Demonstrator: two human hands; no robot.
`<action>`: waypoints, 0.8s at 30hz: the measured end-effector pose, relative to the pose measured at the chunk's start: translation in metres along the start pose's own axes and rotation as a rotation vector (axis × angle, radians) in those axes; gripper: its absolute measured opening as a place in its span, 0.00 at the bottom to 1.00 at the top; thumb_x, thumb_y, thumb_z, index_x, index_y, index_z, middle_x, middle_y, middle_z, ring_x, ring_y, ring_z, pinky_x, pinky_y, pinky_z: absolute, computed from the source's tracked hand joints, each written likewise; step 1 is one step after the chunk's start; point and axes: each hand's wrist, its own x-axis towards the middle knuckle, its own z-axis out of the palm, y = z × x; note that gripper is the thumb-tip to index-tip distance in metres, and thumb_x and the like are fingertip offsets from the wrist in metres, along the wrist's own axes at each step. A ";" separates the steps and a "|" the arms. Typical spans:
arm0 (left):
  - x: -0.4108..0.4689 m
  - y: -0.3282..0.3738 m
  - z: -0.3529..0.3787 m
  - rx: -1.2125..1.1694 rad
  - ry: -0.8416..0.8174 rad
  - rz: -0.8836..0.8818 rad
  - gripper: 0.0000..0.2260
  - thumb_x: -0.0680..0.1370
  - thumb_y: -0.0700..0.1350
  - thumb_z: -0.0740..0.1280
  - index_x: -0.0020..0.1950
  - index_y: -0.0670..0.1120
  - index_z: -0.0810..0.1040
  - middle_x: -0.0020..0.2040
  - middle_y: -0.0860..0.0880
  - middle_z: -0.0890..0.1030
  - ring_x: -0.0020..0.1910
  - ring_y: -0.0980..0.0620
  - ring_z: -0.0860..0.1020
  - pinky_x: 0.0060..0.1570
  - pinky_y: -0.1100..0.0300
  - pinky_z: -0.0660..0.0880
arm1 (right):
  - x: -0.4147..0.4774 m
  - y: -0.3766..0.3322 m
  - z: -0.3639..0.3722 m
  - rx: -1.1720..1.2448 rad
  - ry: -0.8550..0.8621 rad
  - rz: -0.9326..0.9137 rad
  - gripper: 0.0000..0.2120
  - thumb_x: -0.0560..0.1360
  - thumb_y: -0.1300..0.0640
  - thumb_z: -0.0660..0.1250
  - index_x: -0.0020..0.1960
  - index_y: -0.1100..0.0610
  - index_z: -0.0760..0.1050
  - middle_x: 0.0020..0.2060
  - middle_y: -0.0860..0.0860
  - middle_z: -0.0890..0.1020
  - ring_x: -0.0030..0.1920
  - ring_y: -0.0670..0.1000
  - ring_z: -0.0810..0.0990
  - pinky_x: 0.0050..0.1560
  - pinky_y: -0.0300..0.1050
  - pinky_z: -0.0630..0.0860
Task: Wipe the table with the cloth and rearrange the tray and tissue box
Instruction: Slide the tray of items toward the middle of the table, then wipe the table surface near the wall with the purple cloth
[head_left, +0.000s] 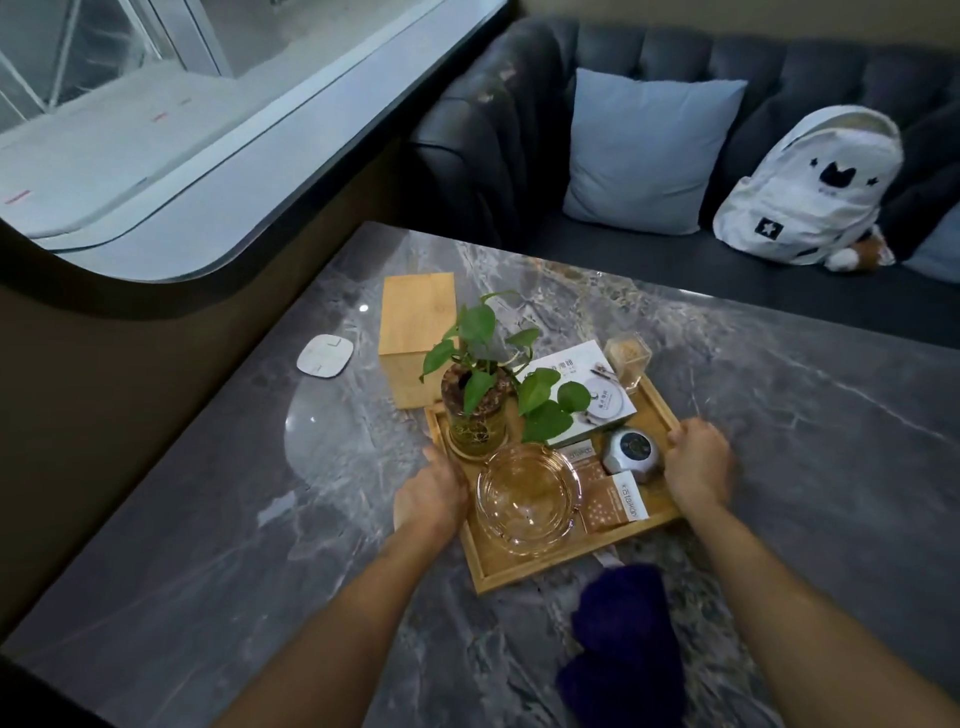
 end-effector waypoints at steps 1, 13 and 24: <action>-0.001 0.000 0.000 0.000 -0.004 -0.001 0.21 0.79 0.44 0.52 0.70 0.36 0.56 0.57 0.36 0.79 0.55 0.36 0.78 0.52 0.46 0.75 | -0.001 0.001 0.000 -0.012 0.000 -0.009 0.06 0.75 0.65 0.61 0.48 0.67 0.75 0.49 0.64 0.79 0.50 0.63 0.76 0.49 0.54 0.72; -0.022 -0.029 -0.023 -0.156 0.050 0.042 0.19 0.78 0.55 0.56 0.59 0.43 0.71 0.57 0.39 0.79 0.55 0.38 0.78 0.51 0.48 0.74 | -0.048 0.007 -0.029 -0.119 0.013 -0.110 0.14 0.77 0.56 0.58 0.58 0.63 0.73 0.59 0.60 0.74 0.59 0.60 0.71 0.61 0.55 0.65; -0.089 -0.087 0.020 -0.013 0.193 0.126 0.32 0.77 0.63 0.51 0.76 0.49 0.50 0.78 0.46 0.53 0.77 0.48 0.50 0.75 0.52 0.49 | -0.177 0.013 -0.017 -0.197 -0.426 -0.145 0.39 0.70 0.30 0.53 0.74 0.46 0.45 0.76 0.51 0.47 0.75 0.56 0.48 0.72 0.61 0.50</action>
